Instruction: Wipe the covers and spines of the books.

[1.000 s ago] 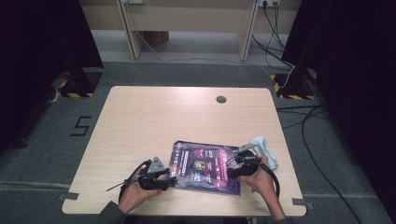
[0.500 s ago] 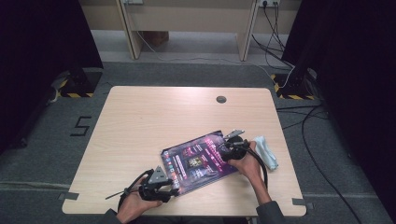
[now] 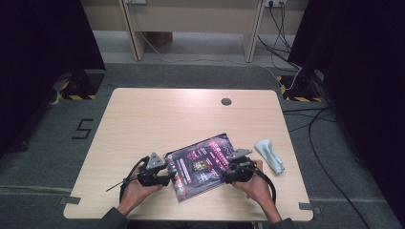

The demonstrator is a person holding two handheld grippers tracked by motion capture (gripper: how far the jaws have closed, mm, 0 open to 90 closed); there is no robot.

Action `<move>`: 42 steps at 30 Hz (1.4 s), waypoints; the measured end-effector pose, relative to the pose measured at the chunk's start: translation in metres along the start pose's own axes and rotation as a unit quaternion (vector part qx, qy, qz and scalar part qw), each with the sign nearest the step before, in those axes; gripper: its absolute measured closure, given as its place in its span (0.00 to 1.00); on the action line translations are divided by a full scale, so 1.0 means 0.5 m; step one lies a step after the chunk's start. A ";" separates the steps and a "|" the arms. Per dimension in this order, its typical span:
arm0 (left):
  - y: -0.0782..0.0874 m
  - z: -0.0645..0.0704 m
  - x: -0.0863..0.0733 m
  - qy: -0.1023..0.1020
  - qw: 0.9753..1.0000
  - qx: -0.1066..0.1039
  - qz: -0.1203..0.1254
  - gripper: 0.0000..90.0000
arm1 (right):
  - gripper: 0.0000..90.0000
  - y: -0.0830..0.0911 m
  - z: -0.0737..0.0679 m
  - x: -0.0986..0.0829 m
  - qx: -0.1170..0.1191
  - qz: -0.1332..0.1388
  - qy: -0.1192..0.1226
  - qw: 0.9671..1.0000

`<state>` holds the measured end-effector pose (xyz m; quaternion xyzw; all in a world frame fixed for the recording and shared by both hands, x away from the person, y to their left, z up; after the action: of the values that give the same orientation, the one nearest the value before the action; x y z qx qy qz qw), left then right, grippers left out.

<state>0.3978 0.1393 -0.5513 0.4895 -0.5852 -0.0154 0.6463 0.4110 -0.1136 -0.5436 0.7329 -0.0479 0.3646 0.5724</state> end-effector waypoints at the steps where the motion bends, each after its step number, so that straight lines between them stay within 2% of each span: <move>1: -0.003 -0.003 0.001 -0.002 1.000 0.002 -0.003 0.54 | 0.36 0.000 -0.004 -0.007 0.002 -0.002 0.001 1.000; 3: -0.012 -0.001 0.003 -0.006 1.000 0.000 -0.006 0.55 | 0.36 -0.001 -0.008 -0.019 0.002 -0.010 0.003 1.000; 6: -0.019 0.007 -0.002 -0.029 0.999 0.000 -0.019 0.56 | 0.36 -0.004 -0.010 -0.030 0.006 -0.013 0.005 1.000; 9: -0.017 0.014 -0.002 -0.029 0.999 -0.008 -0.019 0.60 | 0.31 -0.008 -0.005 -0.029 0.005 -0.014 -0.008 1.000; 12: -0.016 0.022 -0.002 -0.027 0.999 -0.005 -0.020 0.62 | 0.29 -0.012 0.000 -0.025 0.008 -0.016 -0.011 1.000; 16: -0.013 0.050 0.001 -0.035 0.999 -0.019 -0.022 0.63 | 0.29 -0.018 0.011 -0.013 -0.007 -0.016 -0.008 1.000; 20: -0.013 0.080 0.008 -0.043 0.998 -0.039 -0.023 0.64 | 0.29 -0.027 0.029 0.004 -0.017 -0.015 -0.017 1.000; 24: -0.019 0.108 0.020 -0.053 0.997 -0.058 -0.023 0.62 | 0.29 -0.044 0.049 0.031 -0.036 -0.006 -0.026 0.999; 30: -0.029 0.125 0.033 -0.060 0.996 -0.071 -0.014 0.59 | 0.30 -0.071 0.066 0.074 -0.071 0.011 -0.032 0.997; 32: -0.029 0.116 0.032 -0.054 0.996 -0.065 -0.009 0.55 | 0.35 -0.072 0.063 0.077 -0.070 0.012 -0.026 0.997; 34: -0.028 0.092 0.029 -0.046 0.998 -0.045 -0.008 0.50 | 0.37 -0.069 0.059 0.074 -0.062 0.012 -0.029 0.998; 36: -0.024 0.063 0.026 -0.030 0.999 -0.026 -0.003 0.49 | 0.36 -0.065 0.049 0.067 -0.036 0.009 -0.038 0.999; 39: -0.018 0.020 0.017 -0.013 1.000 0.004 -0.003 0.46 | 0.36 -0.061 0.041 0.058 -0.020 0.002 -0.043 0.999; 42: -0.014 -0.015 0.001 0.003 1.000 0.020 -0.013 0.44 | 0.36 -0.059 0.023 0.045 0.006 -0.011 -0.048 0.999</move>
<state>0.4076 0.1398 -0.5541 0.5100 -0.5765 -0.0108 0.6382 0.4470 -0.1059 -0.5549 0.7535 -0.0648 0.3229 0.5690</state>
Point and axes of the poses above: each handheld gripper's, and its own axes: y roughly backward along the jaws, x roughly out of its top, z roughly to its right, the point moved 8 cm from there along -y, roughly forward along the jaws, and after that the axes turned 15 degrees about -y, right-handed, at the moved point
